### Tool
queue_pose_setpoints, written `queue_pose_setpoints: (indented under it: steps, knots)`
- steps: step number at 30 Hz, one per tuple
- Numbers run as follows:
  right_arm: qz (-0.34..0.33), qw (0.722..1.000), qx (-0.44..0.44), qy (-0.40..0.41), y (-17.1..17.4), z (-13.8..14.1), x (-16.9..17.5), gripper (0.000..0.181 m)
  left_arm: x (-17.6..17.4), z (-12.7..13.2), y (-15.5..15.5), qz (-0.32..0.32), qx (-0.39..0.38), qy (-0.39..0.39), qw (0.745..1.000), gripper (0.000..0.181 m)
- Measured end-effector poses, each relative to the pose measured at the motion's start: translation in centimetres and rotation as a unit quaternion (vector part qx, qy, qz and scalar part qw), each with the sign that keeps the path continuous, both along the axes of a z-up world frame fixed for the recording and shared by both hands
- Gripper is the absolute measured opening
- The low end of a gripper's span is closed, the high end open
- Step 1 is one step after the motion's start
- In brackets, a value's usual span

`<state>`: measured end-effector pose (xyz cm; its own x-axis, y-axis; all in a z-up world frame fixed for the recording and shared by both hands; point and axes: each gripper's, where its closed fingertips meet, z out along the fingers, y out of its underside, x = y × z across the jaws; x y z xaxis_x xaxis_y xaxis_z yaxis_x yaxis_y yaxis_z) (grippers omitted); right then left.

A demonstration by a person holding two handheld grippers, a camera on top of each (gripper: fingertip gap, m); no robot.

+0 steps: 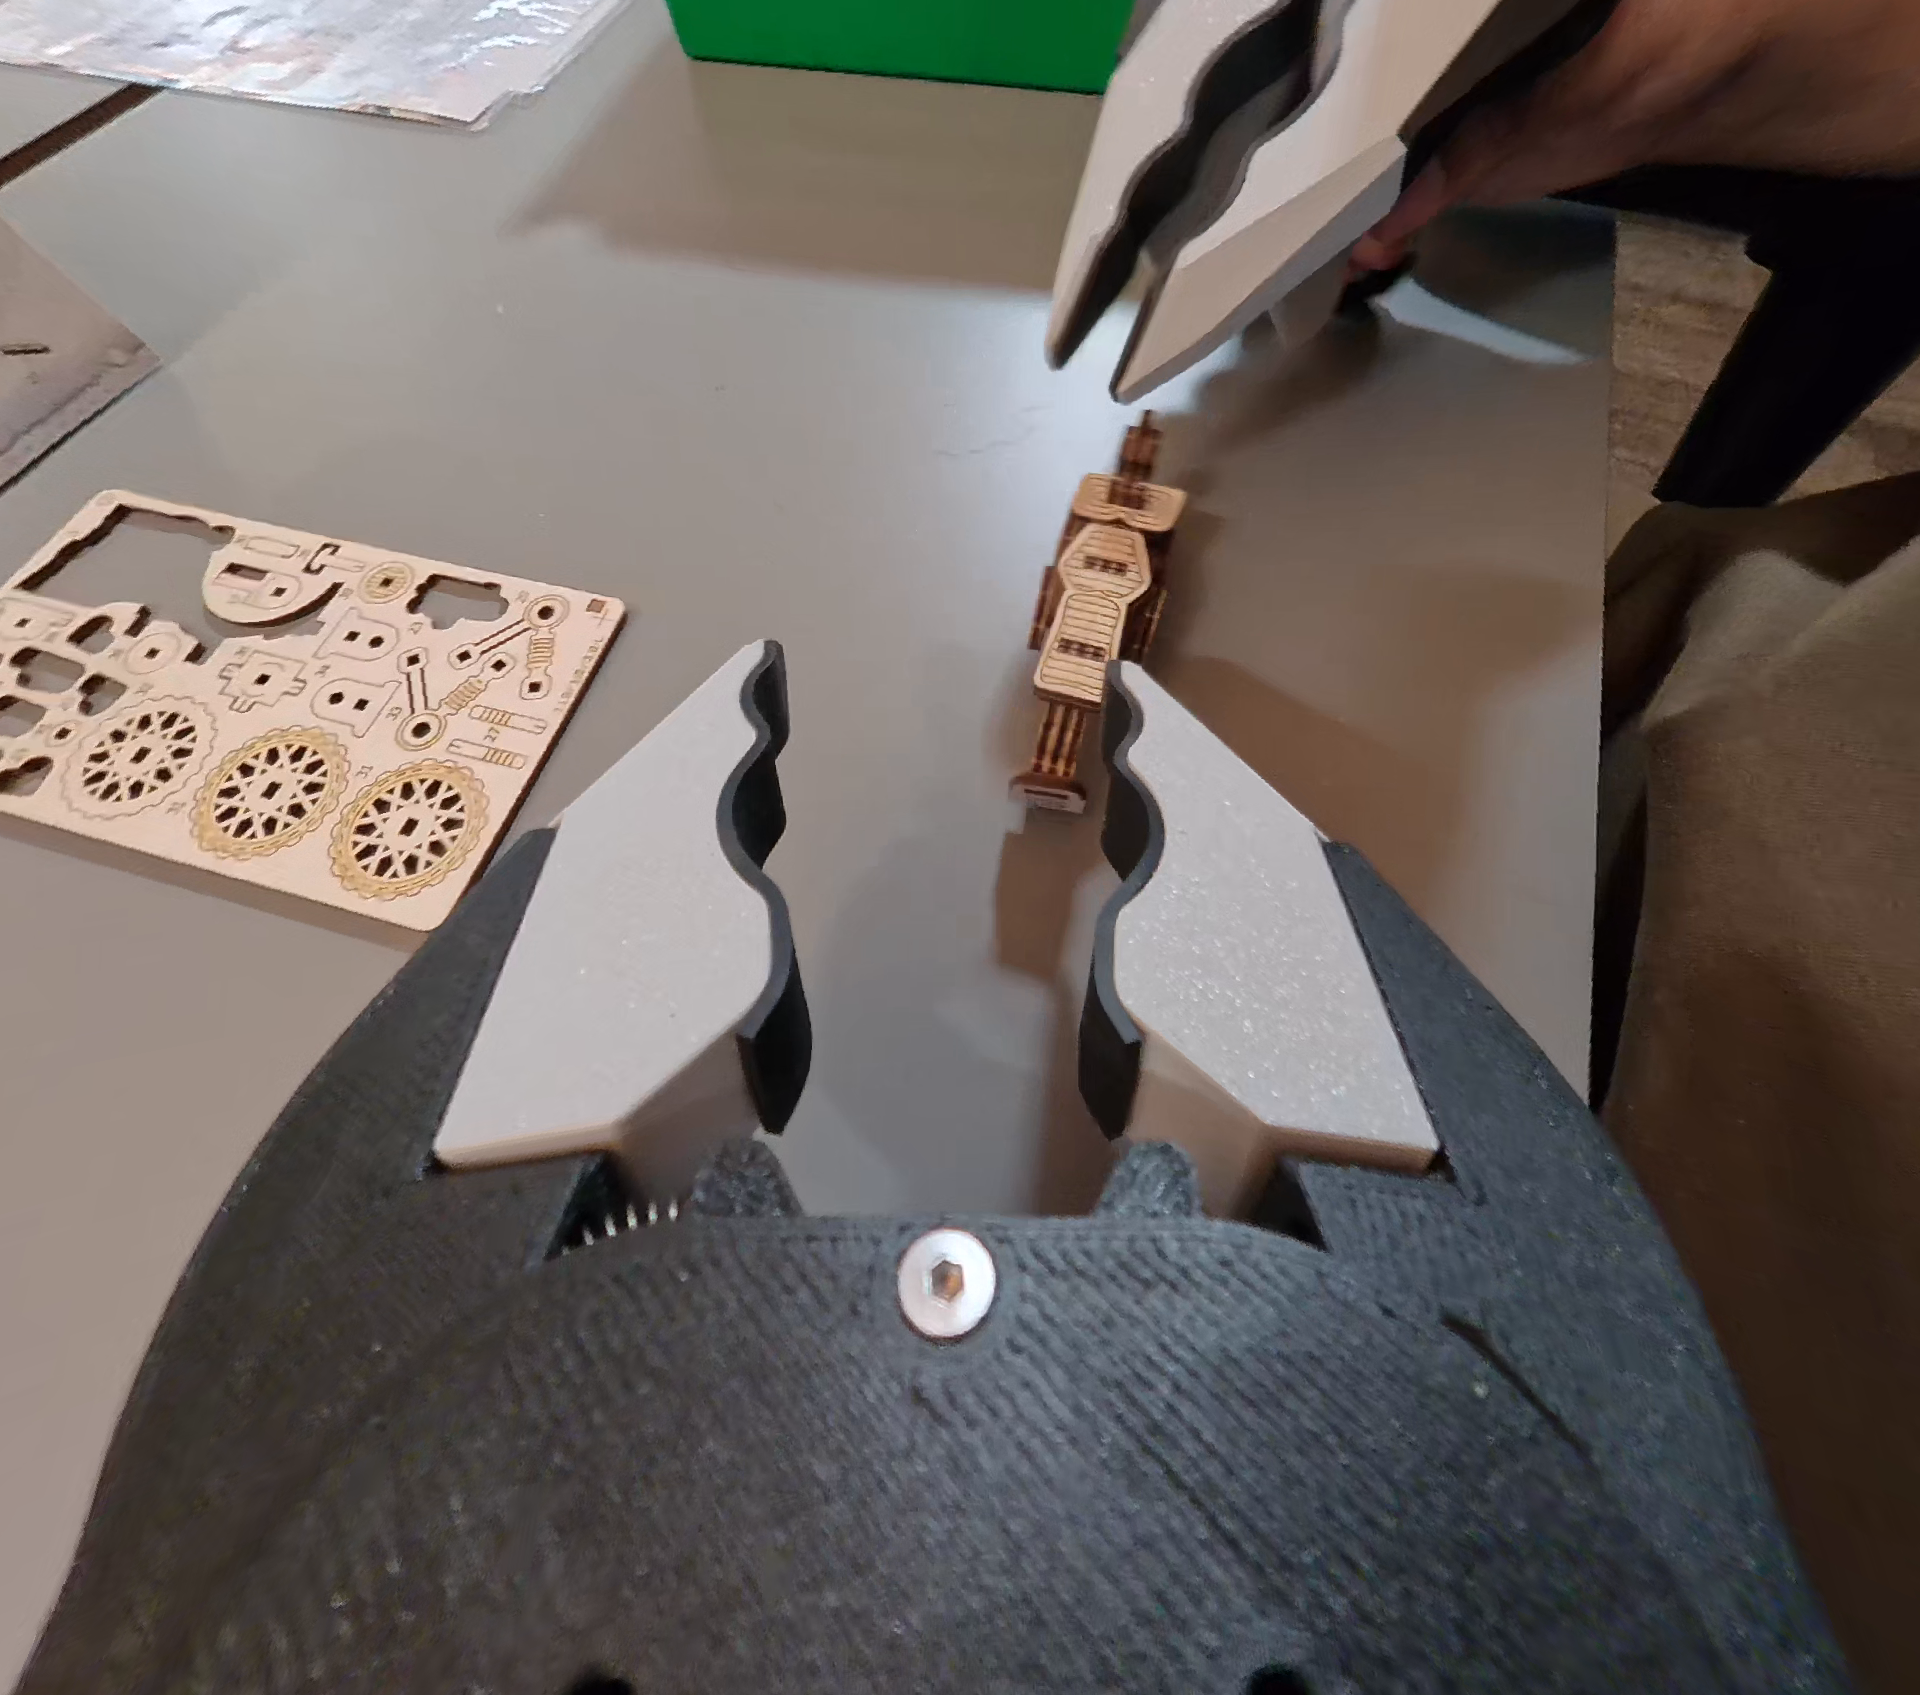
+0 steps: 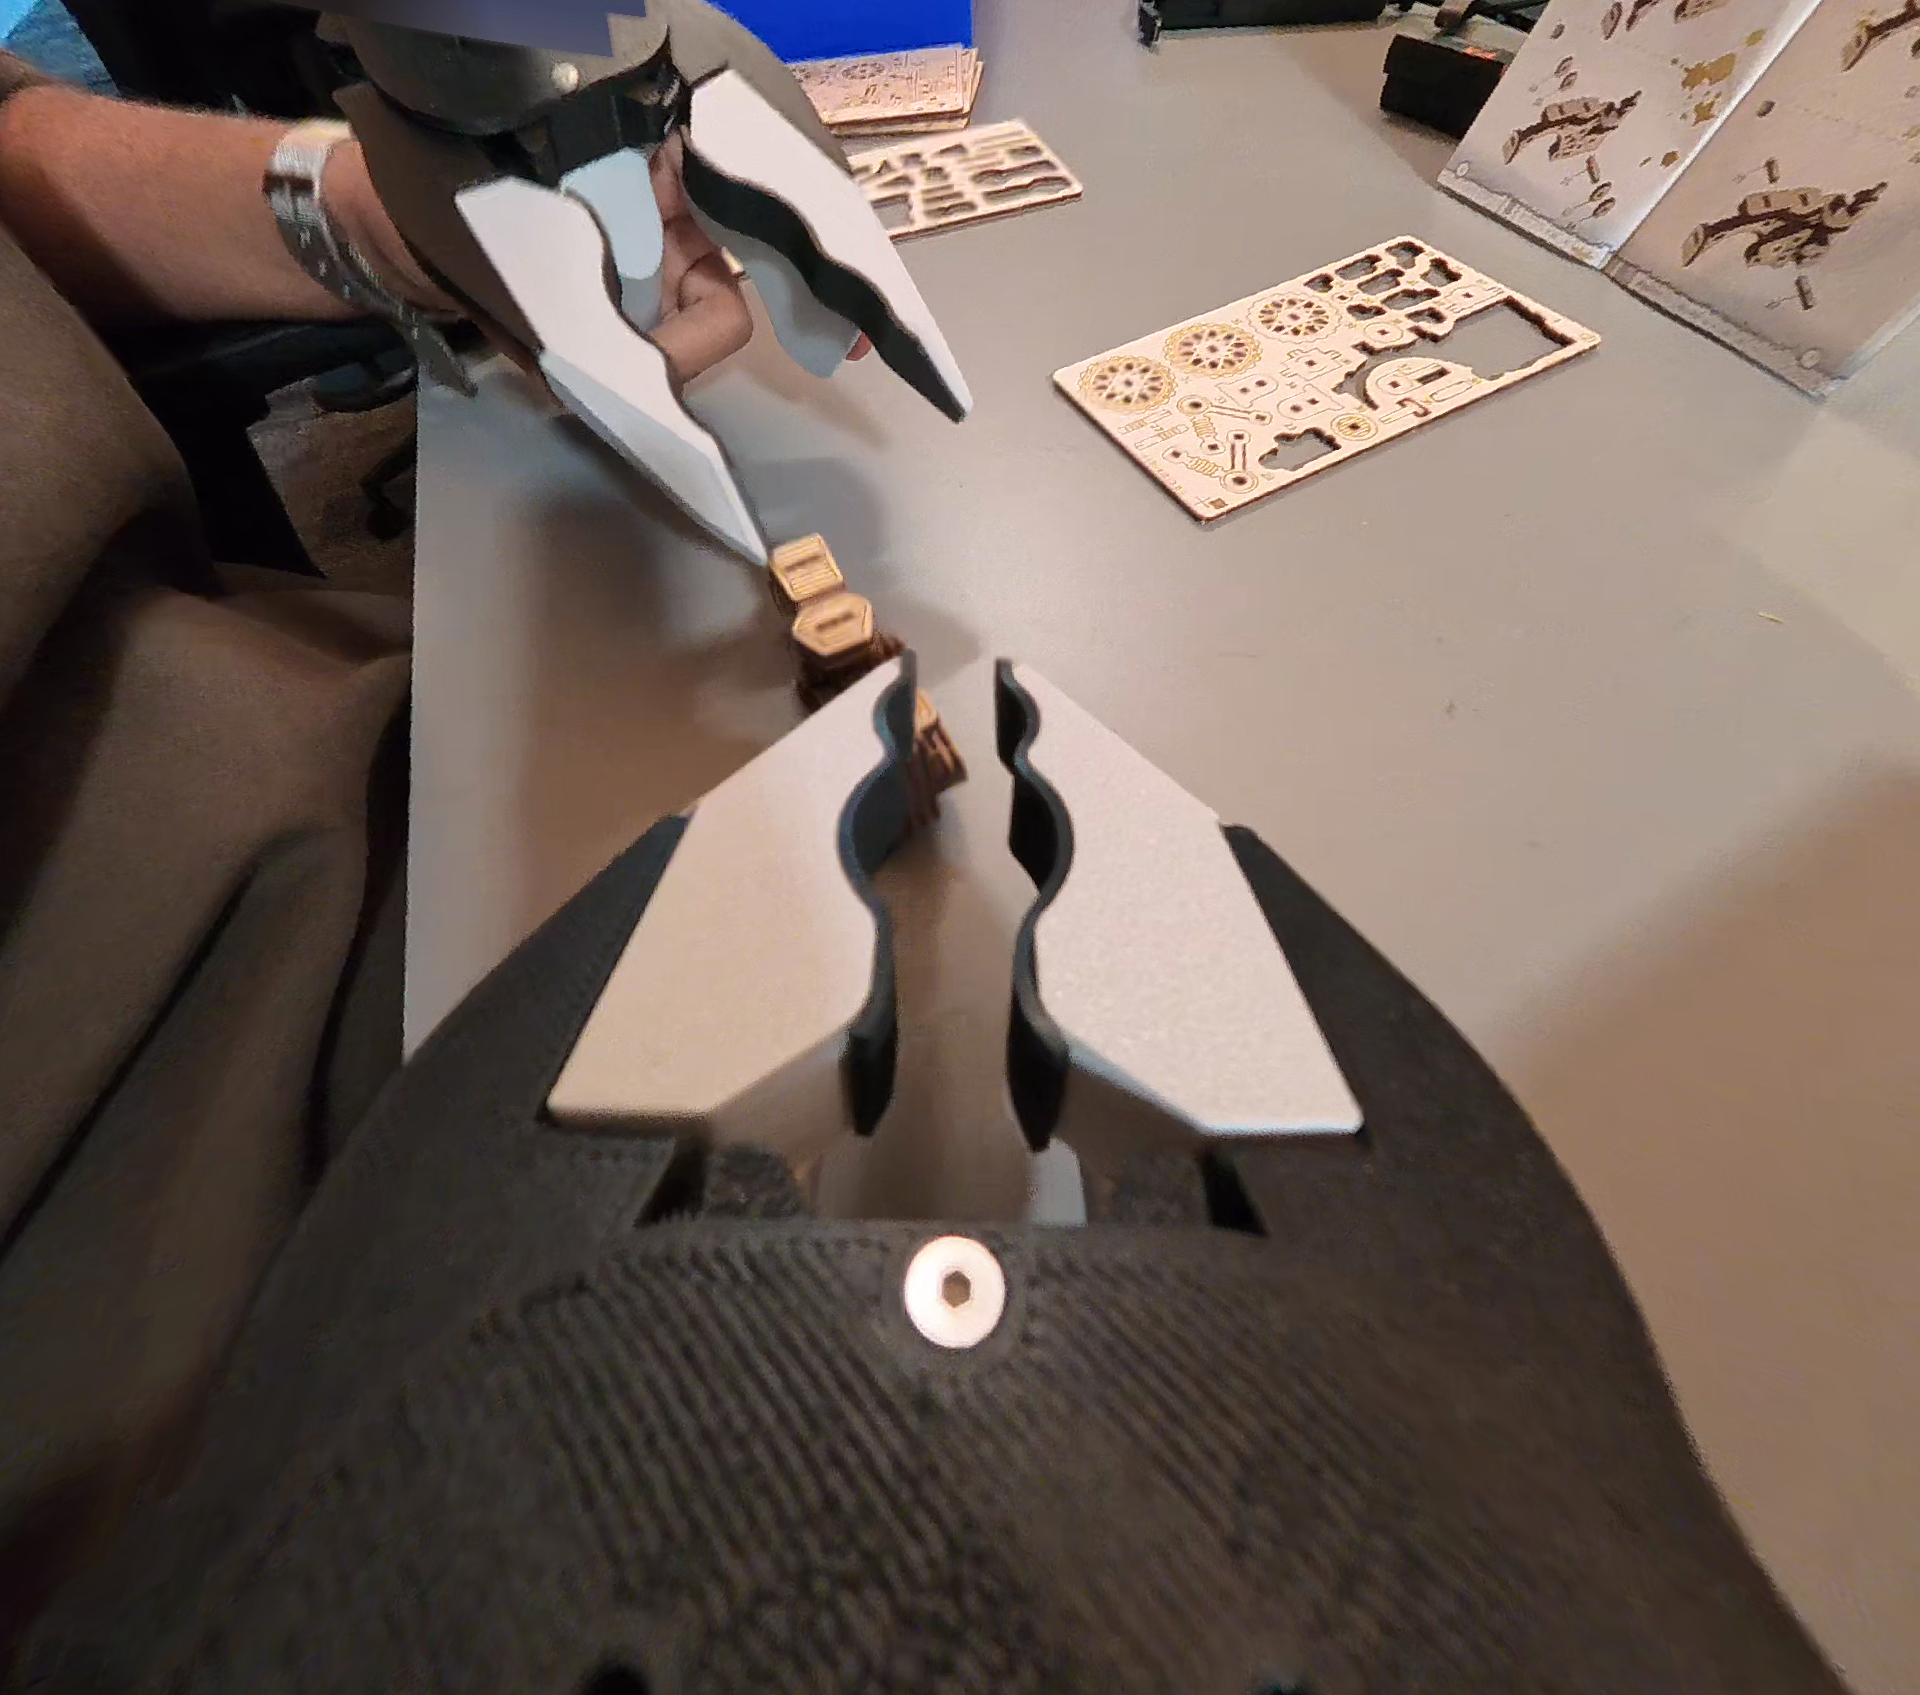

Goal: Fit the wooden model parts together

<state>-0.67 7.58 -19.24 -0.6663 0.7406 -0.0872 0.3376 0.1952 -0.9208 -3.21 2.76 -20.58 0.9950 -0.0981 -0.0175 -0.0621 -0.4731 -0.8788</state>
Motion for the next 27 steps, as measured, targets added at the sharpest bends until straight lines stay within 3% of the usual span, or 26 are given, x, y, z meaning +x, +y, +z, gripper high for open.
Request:
queue_pose_setpoints:
  steps: [4, 7, 11, 20, 27]
  knots:
    - [0.017, 0.999, 0.045, 0.024, 1.3, -0.2, 0.5, 0.016, 0.4, -0.1, 0.0, -0.010, -0.001, 0.012, 1.000, 0.059]
    - [0.044, 0.999, 0.016, 0.010, 0.4, -0.2, 1.1, 0.019, 0.7, -0.2, 0.0, -0.018, -0.005, 0.022, 1.000, 0.059]
    - [0.072, 0.996, 0.049, -0.006, -0.8, -1.3, 1.6, 0.022, 0.9, -0.2, 0.0, -0.020, -0.004, 0.031, 0.999, 0.060]
    - [0.065, 0.996, 0.065, -0.004, -0.7, -1.5, 1.4, 0.013, 0.7, -0.1, -0.1, -0.016, -0.001, 0.029, 0.999, 0.058]
    - [0.073, 0.993, 0.089, -0.010, -0.6, -2.2, 1.8, 0.010, -0.1, 0.6, -0.2, -0.002, 0.017, -0.016, 1.000, 0.057]
